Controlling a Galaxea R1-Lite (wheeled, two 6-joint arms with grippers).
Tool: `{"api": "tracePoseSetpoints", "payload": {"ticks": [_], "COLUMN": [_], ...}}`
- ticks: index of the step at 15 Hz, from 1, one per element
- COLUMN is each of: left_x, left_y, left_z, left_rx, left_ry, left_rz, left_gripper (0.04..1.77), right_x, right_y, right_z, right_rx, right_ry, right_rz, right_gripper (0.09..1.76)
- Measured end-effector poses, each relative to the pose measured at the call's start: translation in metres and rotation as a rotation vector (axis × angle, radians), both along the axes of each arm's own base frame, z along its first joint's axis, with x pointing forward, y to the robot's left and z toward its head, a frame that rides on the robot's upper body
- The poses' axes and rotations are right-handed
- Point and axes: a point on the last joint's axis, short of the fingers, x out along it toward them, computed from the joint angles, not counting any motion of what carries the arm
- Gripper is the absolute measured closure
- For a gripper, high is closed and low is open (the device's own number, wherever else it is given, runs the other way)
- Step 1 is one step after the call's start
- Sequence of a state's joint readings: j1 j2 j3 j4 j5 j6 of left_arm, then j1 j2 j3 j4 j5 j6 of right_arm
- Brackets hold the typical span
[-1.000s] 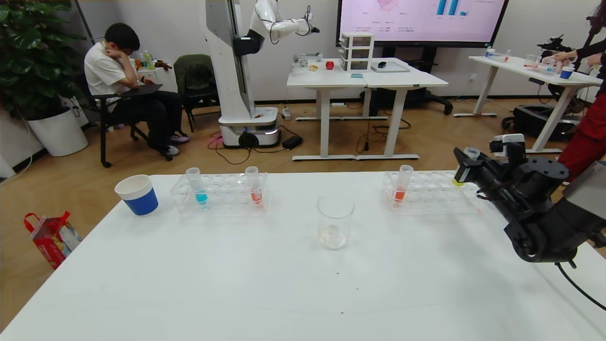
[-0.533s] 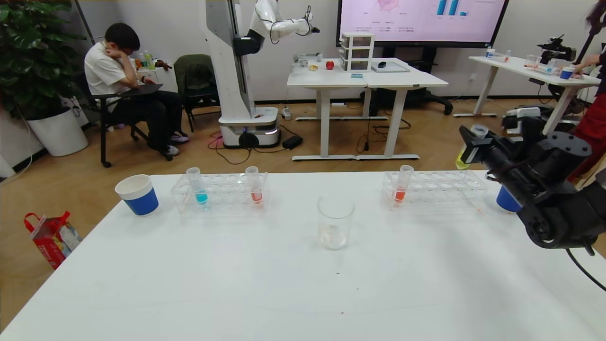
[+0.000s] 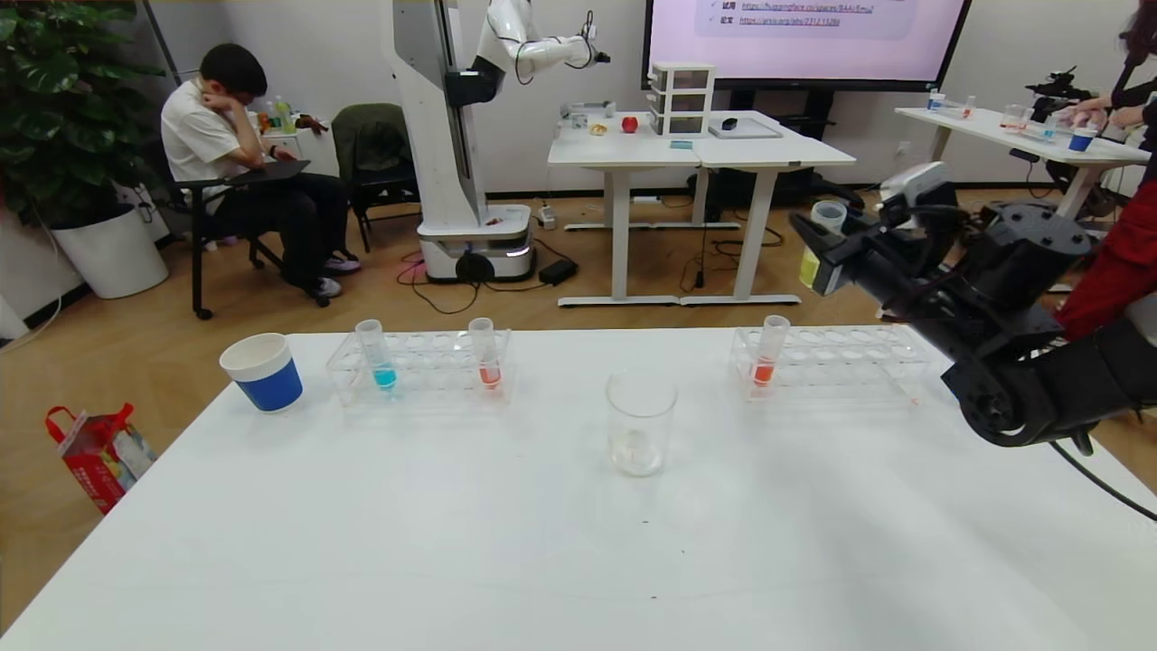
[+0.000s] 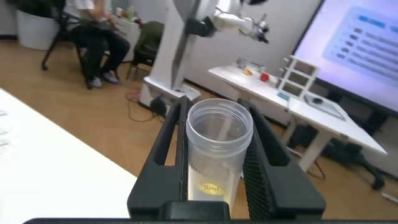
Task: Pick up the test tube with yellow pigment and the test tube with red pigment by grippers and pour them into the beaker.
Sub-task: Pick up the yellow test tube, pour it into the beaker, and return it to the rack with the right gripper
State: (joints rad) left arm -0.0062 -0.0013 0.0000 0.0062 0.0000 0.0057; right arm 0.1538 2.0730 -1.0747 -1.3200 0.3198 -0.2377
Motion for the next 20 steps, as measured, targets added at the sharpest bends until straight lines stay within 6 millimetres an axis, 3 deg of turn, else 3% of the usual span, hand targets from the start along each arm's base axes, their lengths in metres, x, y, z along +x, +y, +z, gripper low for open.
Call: {"api": "tracePoseSetpoints", "payload": {"ticks": [5, 8, 14, 20], "left_x": [0.0, 0.0, 0.0, 0.0], "left_y": [0.0, 0.0, 0.0, 0.0], "left_z": [0.0, 0.0, 0.0, 0.0], "left_rx": [0.0, 0.0, 0.0, 0.0], "left_ry": [0.0, 0.0, 0.0, 0.0], "left_rz": [0.001, 0.0, 0.0, 0.0], "left_gripper": [0.06, 0.06, 0.06, 0.06], "right_x": [-0.017, -0.024, -0.019, -0.011], "right_y": [0.068, 0.092, 0.097, 0.088], "right_z": [0.001, -0.005, -0.029, -0.036], "right_rx": [-0.162, -0.244, -0.459, -0.596], "right_ry": [-0.112, -0.171, -0.33, -0.452], "right_rz": [0.246, 0.355, 0.45, 0.414], "right_gripper": [1.34, 1.34, 1.34, 1.34]}}
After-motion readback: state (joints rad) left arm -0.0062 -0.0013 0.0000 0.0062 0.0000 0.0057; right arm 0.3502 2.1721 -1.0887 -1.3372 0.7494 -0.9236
